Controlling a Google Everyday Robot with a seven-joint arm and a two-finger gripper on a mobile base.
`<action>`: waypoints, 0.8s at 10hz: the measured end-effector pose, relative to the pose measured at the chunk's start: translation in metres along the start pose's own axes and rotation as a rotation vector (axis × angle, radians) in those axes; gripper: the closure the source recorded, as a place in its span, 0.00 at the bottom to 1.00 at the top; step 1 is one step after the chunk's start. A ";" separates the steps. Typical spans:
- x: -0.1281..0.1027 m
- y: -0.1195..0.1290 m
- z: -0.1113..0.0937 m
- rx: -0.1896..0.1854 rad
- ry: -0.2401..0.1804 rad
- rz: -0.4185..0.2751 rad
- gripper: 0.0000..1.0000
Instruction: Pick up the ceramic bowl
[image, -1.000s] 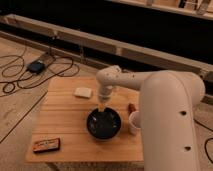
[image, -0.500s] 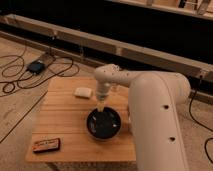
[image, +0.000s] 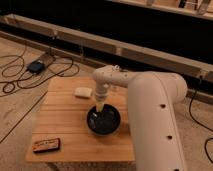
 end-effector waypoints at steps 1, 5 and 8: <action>0.000 0.001 -0.002 0.005 -0.003 0.009 0.78; 0.003 0.004 -0.018 -0.002 -0.016 0.043 1.00; 0.002 0.004 -0.032 -0.047 -0.027 0.044 1.00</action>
